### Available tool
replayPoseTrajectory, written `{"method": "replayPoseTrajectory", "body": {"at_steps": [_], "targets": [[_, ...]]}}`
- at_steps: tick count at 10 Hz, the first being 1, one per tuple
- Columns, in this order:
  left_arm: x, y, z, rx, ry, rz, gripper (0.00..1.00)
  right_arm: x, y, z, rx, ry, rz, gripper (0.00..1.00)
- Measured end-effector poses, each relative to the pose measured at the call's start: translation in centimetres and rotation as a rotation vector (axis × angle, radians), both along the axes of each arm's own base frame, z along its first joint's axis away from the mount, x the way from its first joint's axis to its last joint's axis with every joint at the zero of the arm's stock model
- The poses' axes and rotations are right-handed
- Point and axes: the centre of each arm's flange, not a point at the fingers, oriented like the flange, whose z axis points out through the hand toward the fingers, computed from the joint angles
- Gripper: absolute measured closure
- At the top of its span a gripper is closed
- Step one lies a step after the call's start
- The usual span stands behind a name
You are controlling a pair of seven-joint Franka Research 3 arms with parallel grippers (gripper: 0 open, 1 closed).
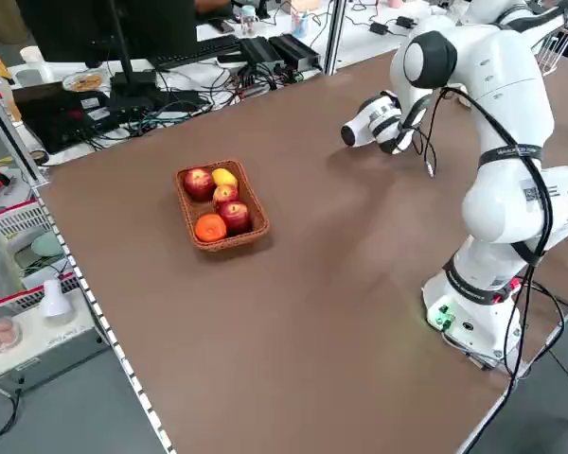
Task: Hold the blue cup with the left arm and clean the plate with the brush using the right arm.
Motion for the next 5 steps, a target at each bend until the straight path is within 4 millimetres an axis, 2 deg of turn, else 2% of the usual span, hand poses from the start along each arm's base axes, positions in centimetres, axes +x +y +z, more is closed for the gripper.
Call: {"method": "replayPoseTrajectory", "body": {"at_steps": [3, 5], "targets": [[0.0, 0.0, 0.0, 0.0, 0.0, -0.001, 0.27, -0.1, -0.6, -1.7, -0.028, 0.017, -0.002, 0.95], [0.0, -0.1, 0.0, 0.0, 0.0, -0.001, 0.27, -0.1, -0.6, -1.8, -0.03, 0.016, 0.0, 0.95]]}}
